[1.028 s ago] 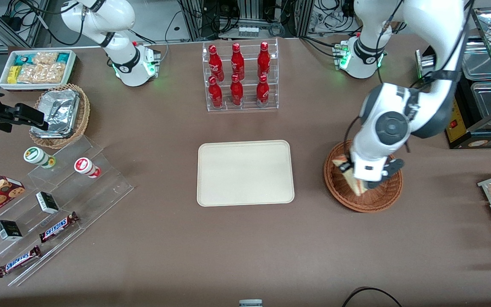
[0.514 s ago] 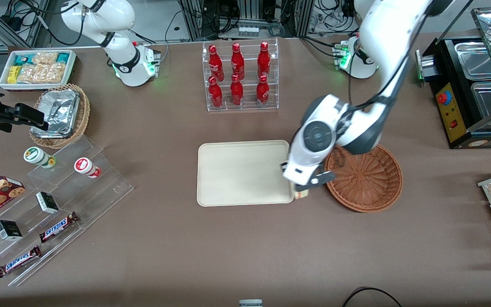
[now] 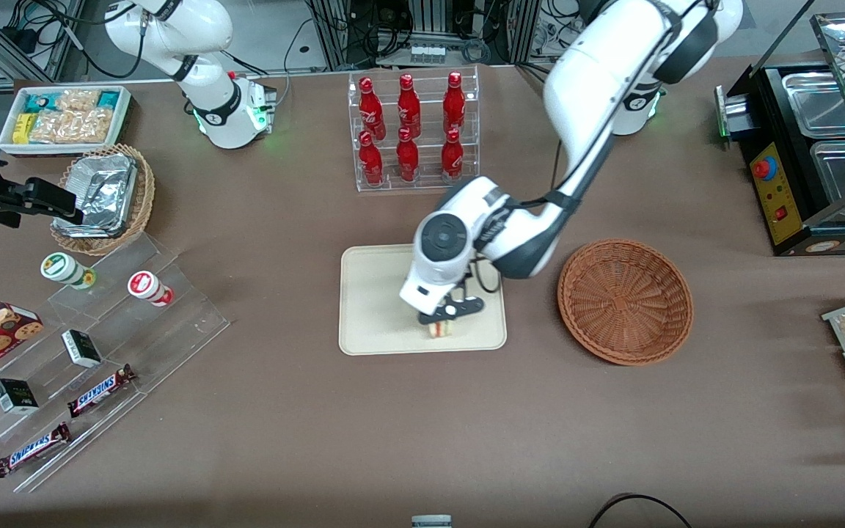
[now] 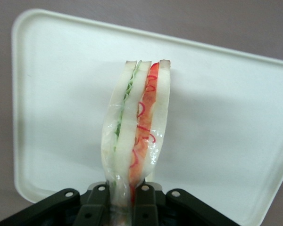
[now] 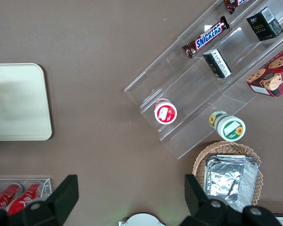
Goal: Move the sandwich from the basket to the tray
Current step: 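Lower the sandwich onto the tray and open the left gripper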
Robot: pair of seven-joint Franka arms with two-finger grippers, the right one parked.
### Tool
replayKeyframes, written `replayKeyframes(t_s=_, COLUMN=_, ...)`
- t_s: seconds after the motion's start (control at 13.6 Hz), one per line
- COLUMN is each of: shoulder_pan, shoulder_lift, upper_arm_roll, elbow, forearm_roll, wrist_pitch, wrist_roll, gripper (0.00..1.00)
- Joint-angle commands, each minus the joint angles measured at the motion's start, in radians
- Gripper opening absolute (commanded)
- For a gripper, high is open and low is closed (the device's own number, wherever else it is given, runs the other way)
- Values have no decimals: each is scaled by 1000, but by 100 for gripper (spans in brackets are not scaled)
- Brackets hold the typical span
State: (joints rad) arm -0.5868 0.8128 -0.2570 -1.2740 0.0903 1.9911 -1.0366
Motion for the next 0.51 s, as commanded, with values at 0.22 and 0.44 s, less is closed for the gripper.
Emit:
replayKeyframes(t_s=0.22, shoulder_pan=-77, shoulder_lift=48, upper_arm_roll=13, elbow=68, forearm_roll=101, wrist_pitch=-38, wrist_roll=-125, gripper=0)
replayKeyframes(t_s=0.44, shoulder_pan=-97, shoulder_lift=62, upper_arm_roll=15, elbow=70, forearm_roll=105, wrist_pitch=-38, wrist_roll=-140, gripper=0)
